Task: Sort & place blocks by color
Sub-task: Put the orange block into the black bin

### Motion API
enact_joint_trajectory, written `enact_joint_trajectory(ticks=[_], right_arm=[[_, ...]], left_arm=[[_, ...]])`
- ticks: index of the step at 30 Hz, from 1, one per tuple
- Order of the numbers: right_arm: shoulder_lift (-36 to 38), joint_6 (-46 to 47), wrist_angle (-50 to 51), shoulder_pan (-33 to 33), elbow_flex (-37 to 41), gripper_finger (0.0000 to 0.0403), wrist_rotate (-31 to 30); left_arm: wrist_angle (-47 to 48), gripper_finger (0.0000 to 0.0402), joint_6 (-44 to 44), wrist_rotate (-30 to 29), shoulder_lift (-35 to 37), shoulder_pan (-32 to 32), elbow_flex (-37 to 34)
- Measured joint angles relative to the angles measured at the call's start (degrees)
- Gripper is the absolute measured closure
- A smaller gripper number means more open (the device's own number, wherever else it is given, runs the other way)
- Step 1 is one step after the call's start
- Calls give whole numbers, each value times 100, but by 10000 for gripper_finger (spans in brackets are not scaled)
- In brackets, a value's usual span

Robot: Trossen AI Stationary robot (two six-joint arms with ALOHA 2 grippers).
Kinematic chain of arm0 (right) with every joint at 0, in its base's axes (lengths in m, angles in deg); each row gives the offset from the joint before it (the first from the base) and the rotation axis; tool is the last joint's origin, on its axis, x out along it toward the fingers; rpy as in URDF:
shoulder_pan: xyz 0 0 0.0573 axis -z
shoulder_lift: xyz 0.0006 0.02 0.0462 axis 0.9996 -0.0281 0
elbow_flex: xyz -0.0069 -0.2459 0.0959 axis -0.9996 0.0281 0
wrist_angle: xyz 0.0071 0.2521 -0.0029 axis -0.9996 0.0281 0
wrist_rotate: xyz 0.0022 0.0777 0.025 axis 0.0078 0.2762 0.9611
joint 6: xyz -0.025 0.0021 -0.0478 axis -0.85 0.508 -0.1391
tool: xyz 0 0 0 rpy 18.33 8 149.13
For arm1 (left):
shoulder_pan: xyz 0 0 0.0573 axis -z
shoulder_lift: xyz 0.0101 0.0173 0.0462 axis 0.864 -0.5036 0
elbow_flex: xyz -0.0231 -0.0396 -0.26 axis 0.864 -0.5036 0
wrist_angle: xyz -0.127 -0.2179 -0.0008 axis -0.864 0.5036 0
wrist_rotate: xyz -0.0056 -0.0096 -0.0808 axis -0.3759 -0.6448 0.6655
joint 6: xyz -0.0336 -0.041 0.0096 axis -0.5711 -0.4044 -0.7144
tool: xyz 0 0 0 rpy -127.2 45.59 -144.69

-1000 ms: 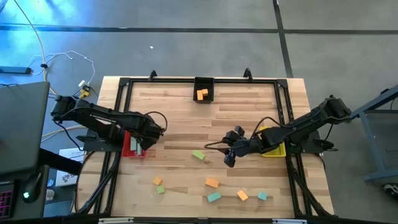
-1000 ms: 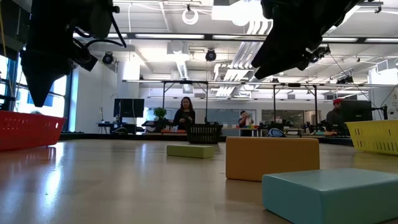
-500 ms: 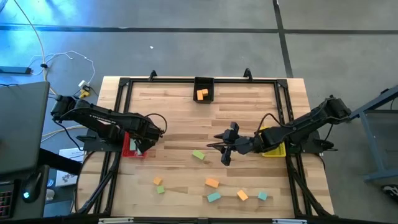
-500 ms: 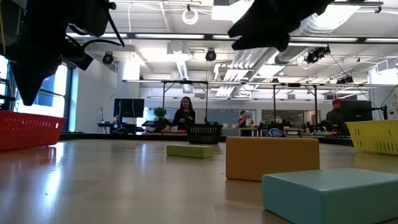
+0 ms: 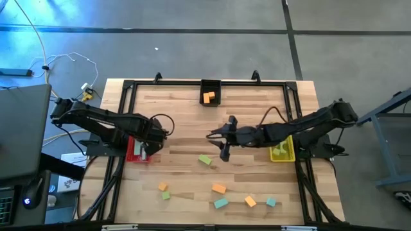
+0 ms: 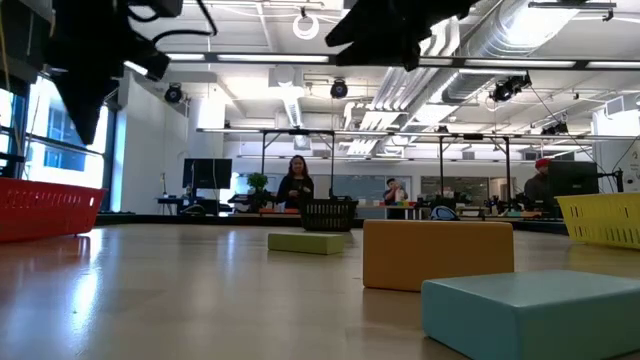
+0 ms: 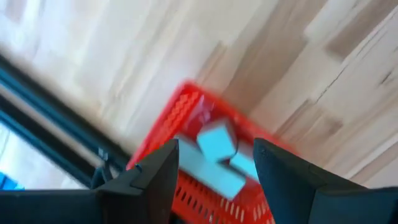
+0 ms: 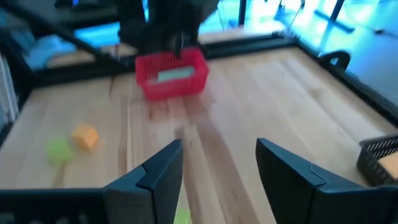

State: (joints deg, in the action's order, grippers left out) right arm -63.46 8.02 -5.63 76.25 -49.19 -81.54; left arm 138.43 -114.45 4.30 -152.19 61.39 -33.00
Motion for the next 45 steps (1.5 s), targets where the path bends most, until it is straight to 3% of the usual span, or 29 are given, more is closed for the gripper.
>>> enact_joint_trajectory(ticks=[7,13,20,30,39,45], right_arm=[[-416,654,1227,-206,-423,215,306],[-533,1357,1248,-536,-427,215,1014],[-533,1553,1246,-908,-427,215,1063],[-533,1604,1077,-877,-435,215,1133],[-625,2049,2367,-1088,-1229,215,926],[-1333,2169,3503,-1222,-2073,215,1136]], left_arm=[[-760,211,649,-183,0,-2,107],[-1475,209,1099,-183,-1,-3,107],[-1674,209,1149,-181,-1,-7,107],[-1672,211,1103,-181,0,-7,107],[-1671,209,1090,-179,-2,-7,107],[-1681,209,1127,-181,0,-9,104]])
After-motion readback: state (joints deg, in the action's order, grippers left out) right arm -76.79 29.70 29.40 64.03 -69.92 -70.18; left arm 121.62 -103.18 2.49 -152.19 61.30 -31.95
